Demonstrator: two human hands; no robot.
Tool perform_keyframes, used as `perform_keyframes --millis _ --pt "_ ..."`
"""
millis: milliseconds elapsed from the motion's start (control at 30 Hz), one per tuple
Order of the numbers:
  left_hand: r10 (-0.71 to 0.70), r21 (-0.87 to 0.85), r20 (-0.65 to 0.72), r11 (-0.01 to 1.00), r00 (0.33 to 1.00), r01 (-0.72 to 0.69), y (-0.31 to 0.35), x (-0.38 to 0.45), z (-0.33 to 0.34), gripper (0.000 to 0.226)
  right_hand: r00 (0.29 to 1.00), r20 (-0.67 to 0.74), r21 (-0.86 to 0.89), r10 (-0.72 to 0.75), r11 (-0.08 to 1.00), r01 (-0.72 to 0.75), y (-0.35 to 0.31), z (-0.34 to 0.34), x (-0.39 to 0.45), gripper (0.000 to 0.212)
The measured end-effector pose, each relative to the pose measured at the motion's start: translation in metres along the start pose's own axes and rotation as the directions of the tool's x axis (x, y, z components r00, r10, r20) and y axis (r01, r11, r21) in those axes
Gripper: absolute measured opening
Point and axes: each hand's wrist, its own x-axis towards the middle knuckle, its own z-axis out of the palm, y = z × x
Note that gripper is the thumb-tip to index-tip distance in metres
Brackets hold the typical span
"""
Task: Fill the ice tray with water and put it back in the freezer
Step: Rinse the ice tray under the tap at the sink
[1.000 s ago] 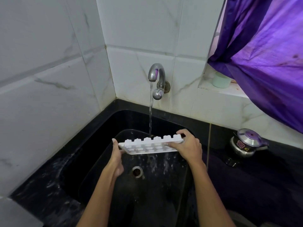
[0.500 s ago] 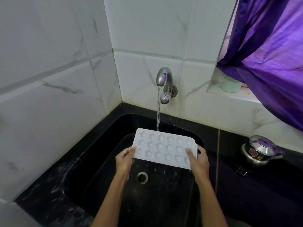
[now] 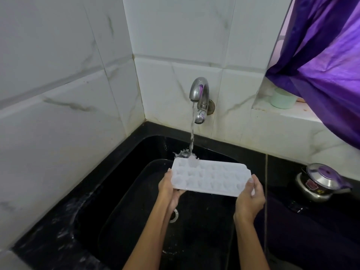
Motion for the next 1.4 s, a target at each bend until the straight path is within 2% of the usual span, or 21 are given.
perform_keyframes --millis 267,533,967,1400 --pt "-0.044 0.043 -0.014 0.998 0.999 0.044 -0.003 0.004 0.022 0.038 0.993 -0.117 0.11 -0.012 0.994 0.025 0.0 -0.004 0.006 0.033" --pt "-0.041 0.058 -0.014 0.997 0.999 0.042 0.003 0.01 0.039 0.035 0.989 -0.15 0.195 -0.009 0.98 0.038 -0.003 0.0 0.01 0.034" --pt "-0.017 0.041 -0.026 0.999 1.0 0.018 0.019 0.023 0.029 0.037 0.997 -0.057 0.142 -0.042 0.989 0.049 -0.003 0.017 0.007 0.036" --pt "0.016 -0.067 -0.067 0.998 0.998 -0.02 0.033 0.015 -0.012 0.034 0.998 0.044 0.078 -0.049 0.996 0.046 0.003 0.038 -0.014 0.033"
